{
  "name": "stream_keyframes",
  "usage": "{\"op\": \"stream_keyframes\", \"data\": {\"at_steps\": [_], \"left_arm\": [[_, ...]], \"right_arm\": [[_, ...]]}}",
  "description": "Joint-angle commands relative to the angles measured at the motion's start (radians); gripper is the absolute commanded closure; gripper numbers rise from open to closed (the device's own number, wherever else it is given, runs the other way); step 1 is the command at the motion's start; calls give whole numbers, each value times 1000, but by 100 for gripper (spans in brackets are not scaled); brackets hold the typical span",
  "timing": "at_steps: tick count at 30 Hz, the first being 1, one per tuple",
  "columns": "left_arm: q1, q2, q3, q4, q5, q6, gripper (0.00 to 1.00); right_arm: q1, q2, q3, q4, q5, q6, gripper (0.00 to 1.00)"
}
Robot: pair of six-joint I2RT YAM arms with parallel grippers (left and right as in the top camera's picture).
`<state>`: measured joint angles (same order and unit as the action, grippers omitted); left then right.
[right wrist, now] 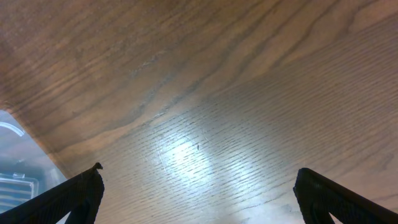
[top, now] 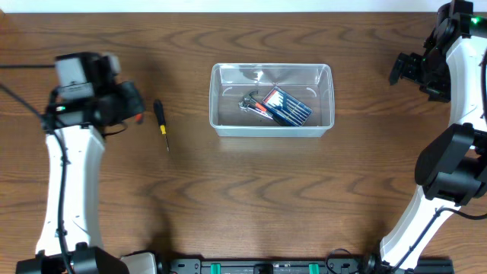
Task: Pack container
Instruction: 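Lift the pliers and carry them over the container with left gripper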
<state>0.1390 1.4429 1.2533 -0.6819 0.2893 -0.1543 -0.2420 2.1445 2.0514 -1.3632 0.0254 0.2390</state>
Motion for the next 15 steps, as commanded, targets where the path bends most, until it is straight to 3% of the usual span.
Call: {"op": "stream_keyframes", "data": {"at_steps": [1, 15], "left_arm": [[-108, -14, 0, 47, 16, -32, 89], [-361, 2, 0, 308, 13, -159, 89]], "right_arm": [[1, 1, 0, 2, 0, 18, 1], [2, 1, 0, 2, 0, 18, 1]]}}
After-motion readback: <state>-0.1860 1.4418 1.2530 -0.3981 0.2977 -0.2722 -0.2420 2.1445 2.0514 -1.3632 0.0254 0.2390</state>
